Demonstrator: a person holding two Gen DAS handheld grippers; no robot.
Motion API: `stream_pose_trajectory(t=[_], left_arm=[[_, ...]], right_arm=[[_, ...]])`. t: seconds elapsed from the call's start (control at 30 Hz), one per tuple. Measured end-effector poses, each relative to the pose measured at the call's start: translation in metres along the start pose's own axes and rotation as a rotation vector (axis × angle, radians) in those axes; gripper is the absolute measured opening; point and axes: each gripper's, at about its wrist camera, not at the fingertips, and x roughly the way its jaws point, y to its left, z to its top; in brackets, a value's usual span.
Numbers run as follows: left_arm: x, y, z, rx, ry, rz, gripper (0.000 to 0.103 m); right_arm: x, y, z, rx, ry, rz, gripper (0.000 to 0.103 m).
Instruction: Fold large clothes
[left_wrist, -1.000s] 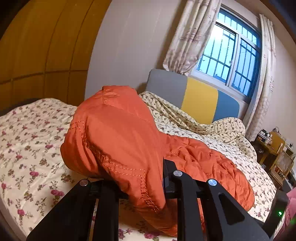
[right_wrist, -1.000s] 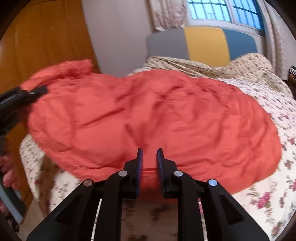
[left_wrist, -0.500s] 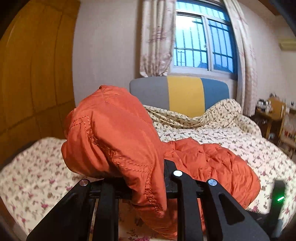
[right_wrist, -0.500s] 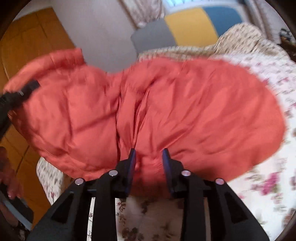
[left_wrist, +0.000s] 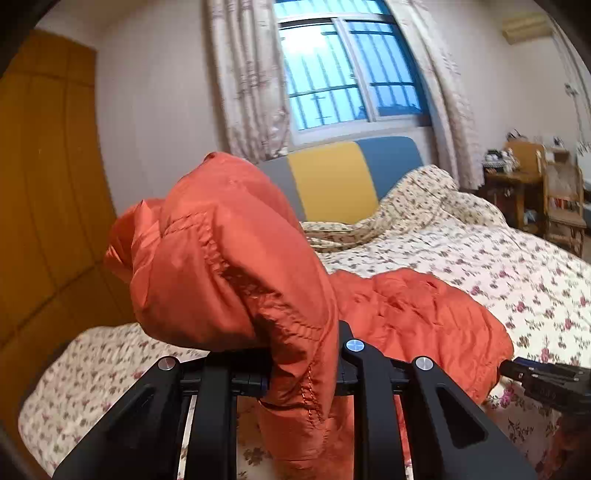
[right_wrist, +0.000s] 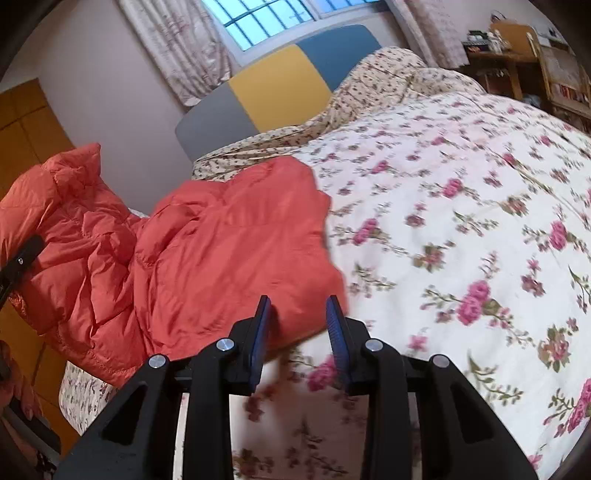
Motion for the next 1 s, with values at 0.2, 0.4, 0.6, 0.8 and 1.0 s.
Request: stream_pose_trajectory(t=[0.2,0.4,0.6,0.8,1.0], left_arm=[[0.008,-0.051,-0.006,0.175,-0.007,-0.040,0.019],[0.022,-0.101,-0.024,0.334,0.013,-0.098,0.021],[0.036,-0.136,-0.042,0.446,0.029,-0.157,0.024],[0.039,-0.155,-0.070,0.504,0.015,-0.211,0.034],[0.034,-0.149,-0.075,0.455,0.000,-0.262,0.040]], right_arm=[[-0.011,-0.014,-0.001,0.036,-0.009,-0.010,0.031],[-0.019,-0.022,-0.003,0.053,-0.018,-0.013,0.036],[-0.029,-0.031,-0.003,0.076,-0.031,0.018,0.037],[-0.045,-0.024,0.004,0.045,-0.067,0.128,0.043],[-0.055,0.003,0.015,-0.030,-0.085,0.256,0.045]])
